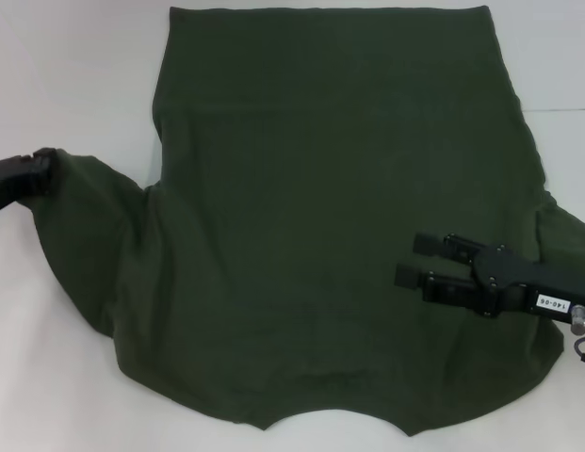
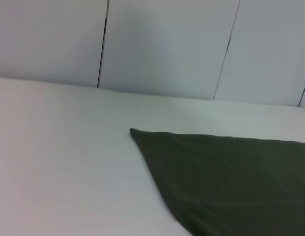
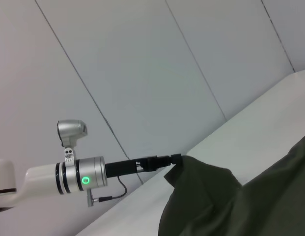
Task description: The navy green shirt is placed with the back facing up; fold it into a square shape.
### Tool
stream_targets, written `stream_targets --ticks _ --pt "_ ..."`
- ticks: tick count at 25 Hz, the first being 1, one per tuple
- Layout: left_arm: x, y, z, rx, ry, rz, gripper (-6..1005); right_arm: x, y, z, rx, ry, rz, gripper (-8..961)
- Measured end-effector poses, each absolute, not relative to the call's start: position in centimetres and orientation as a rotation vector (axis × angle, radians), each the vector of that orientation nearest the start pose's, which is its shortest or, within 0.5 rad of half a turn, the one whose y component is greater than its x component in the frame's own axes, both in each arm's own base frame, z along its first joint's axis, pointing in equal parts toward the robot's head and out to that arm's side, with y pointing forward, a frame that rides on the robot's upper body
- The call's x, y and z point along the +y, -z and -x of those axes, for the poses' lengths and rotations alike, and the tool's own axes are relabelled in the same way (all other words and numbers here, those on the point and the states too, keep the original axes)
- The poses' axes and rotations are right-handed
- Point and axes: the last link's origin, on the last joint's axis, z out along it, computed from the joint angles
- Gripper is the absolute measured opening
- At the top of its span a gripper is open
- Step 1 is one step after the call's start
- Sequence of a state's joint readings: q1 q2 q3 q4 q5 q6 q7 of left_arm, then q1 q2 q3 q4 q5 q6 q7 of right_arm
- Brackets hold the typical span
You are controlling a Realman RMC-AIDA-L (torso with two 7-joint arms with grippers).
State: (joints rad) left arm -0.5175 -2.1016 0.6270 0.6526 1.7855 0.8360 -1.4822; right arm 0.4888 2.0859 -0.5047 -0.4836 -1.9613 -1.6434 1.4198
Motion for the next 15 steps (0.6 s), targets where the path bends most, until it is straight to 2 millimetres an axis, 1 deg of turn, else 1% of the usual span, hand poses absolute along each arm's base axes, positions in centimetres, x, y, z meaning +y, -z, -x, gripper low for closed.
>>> stream_targets --ticks 9,15 --pt "40.17 -5.01 32.11 -0.904 0.520 1.917 1 30.29 0.77 -27.61 0.944 -1.039 2.557 907" --pt "40.18 -4.94 31.84 -0.897 0.527 1.926 1 30.30 0.76 -27.60 0.946 -1.037 2.559 906"
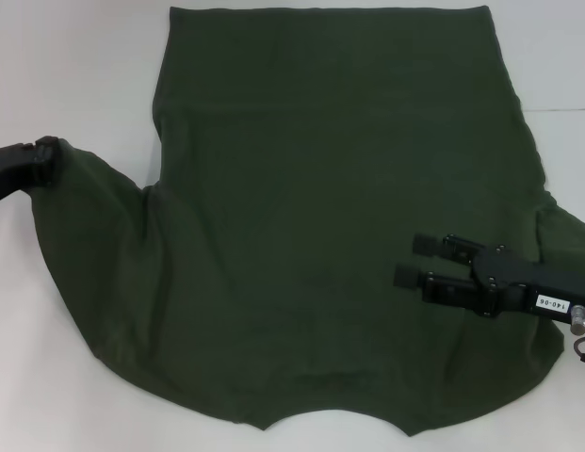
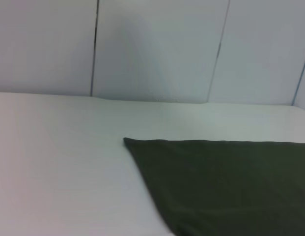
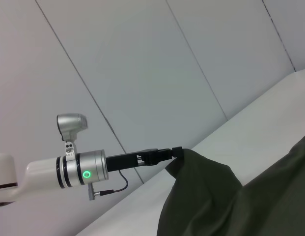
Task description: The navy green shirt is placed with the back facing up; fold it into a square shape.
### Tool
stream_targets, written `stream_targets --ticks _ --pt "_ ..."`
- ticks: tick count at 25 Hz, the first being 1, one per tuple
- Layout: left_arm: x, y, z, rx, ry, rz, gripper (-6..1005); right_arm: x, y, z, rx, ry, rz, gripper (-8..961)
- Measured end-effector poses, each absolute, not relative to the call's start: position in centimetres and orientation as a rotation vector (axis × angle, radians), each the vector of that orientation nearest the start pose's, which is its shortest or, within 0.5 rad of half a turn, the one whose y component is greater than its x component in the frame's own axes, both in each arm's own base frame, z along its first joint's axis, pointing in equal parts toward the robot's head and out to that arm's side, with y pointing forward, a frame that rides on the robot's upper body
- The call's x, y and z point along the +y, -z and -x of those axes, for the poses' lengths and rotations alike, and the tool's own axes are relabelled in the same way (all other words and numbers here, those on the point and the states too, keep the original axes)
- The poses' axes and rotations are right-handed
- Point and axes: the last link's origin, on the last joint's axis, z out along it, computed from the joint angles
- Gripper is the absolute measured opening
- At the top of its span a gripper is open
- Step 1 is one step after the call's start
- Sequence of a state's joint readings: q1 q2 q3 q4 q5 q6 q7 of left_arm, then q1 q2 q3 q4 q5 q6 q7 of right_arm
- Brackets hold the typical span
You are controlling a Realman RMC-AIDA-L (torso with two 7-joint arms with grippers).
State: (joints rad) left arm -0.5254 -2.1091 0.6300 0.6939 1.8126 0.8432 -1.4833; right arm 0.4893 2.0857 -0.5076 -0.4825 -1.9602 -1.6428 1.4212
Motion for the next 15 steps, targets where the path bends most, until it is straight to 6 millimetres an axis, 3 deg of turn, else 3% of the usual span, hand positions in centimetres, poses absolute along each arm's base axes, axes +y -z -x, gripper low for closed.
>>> stream_targets --ticks 15 --pt "37.2 -4.5 28.4 -0.876 0.764 2.146 0 30.3 0.8 -27.6 0.943 -1.031 2.566 907"
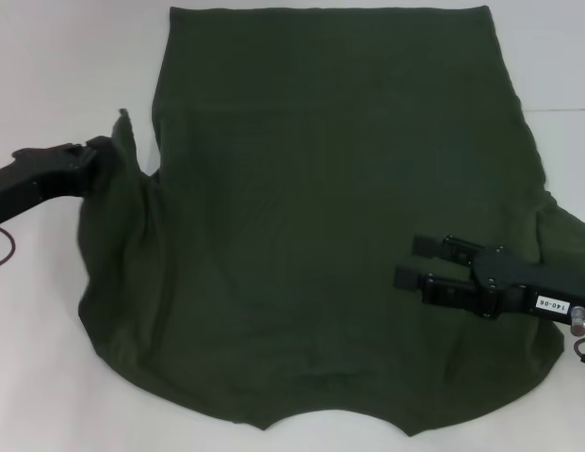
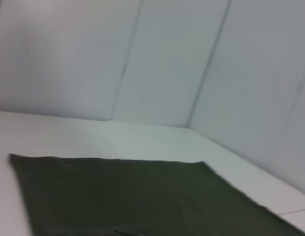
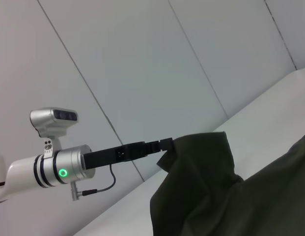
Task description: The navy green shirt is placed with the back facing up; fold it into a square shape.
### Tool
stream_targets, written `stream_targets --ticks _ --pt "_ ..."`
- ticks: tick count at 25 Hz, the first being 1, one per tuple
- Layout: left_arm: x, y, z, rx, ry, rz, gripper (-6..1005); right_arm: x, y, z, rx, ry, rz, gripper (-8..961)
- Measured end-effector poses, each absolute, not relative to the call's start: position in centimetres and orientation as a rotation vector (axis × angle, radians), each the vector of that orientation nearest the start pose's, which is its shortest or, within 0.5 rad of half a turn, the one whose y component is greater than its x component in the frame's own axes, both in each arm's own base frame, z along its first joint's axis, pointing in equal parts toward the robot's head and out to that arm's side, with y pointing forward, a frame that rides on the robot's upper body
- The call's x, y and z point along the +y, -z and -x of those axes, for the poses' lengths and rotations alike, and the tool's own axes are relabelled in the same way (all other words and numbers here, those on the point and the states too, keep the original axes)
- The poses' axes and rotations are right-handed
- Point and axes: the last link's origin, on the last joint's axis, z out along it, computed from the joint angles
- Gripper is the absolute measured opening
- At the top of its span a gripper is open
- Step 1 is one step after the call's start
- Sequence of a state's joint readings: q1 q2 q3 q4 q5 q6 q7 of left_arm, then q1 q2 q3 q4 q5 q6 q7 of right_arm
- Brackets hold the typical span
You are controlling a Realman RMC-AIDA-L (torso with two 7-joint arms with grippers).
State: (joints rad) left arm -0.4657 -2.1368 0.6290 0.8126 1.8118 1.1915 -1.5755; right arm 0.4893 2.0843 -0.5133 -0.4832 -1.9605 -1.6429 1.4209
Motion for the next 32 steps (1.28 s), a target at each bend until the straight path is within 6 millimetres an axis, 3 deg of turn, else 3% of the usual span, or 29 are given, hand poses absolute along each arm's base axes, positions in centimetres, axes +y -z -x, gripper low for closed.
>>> stream_targets --ticks 13,20,26,28,32 --pt "37.5 -2.0 25.3 -0.888 0.892 2.255 0 30.1 0.9 -27.8 0.945 -1.023 2.571 906" --pt "37.3 1.3 24.4 -0.983 0.952 2.306 1 30.1 0.9 -27.7 0.937 -1.020 2.576 906" --pt "36.3 3.1 23.5 -1.097 1.129 2.291 3 30.0 0.9 -27.7 0.936 -1.023 2.576 906" --pt "36.1 3.1 23.4 -1.096 1.163 2.285 171 30.1 0.8 -27.7 0.934 -1.024 2.574 906" --pt "35.7 2.8 23.3 -1.073 1.199 2.287 346 30.2 0.5 -27.9 0.944 -1.025 2.560 906"
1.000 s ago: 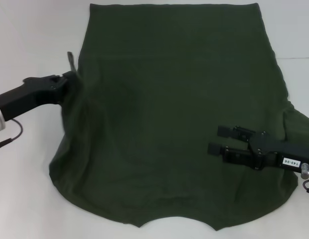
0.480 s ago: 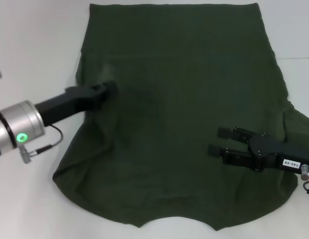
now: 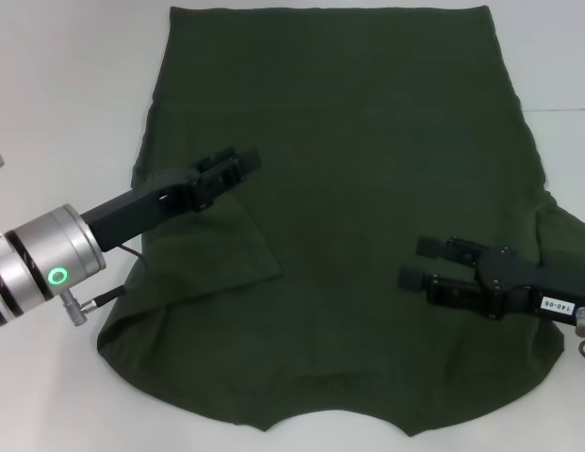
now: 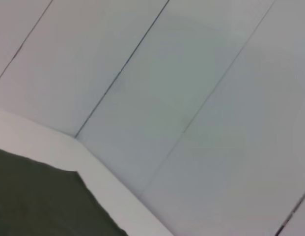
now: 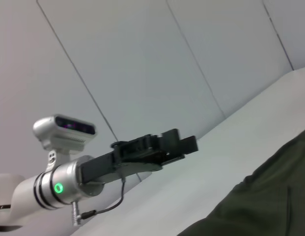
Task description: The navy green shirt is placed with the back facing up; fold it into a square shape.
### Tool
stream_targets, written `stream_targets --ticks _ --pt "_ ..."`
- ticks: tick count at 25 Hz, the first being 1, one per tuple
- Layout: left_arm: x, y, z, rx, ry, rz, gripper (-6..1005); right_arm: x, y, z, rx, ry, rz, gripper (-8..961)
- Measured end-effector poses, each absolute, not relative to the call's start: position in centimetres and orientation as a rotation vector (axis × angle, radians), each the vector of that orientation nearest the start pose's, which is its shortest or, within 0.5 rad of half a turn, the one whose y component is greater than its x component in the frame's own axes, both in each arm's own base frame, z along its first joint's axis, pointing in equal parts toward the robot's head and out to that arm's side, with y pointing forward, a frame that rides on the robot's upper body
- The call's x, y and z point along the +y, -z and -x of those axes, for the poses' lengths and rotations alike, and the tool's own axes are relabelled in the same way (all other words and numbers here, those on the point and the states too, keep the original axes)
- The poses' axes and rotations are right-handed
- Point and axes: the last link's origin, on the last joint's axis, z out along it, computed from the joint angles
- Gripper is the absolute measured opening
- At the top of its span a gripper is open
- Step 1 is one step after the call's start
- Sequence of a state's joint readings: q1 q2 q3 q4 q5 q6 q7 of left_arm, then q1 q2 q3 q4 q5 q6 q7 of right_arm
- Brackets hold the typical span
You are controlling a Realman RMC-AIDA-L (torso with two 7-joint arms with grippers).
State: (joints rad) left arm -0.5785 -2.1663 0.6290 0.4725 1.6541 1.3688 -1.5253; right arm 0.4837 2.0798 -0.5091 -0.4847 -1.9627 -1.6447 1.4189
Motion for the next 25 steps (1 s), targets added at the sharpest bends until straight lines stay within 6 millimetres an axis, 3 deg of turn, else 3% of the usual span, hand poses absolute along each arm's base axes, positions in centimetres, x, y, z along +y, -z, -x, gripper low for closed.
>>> stream_targets --ticks 7,12,20,25 --pt "34.0 3.3 22.1 -0.830 1.219 2.448 672 30.4 -0.8 -28.5 1.105 -1.036 2.502 907" --pt "32.7 4.9 21.3 -0.647 1.172 2.575 818 30.4 -3.0 -30.4 1.273 -0.993 2.393 907" --pt "31.1 7.2 21.0 -0.485 1.107 2.697 818 30.2 -7.3 -35.1 1.437 -0.898 2.118 910" --pt "30.8 7.7 20.8 -0.454 1.093 2.726 818 30.0 -8.7 -37.3 1.514 -0.813 2.002 910"
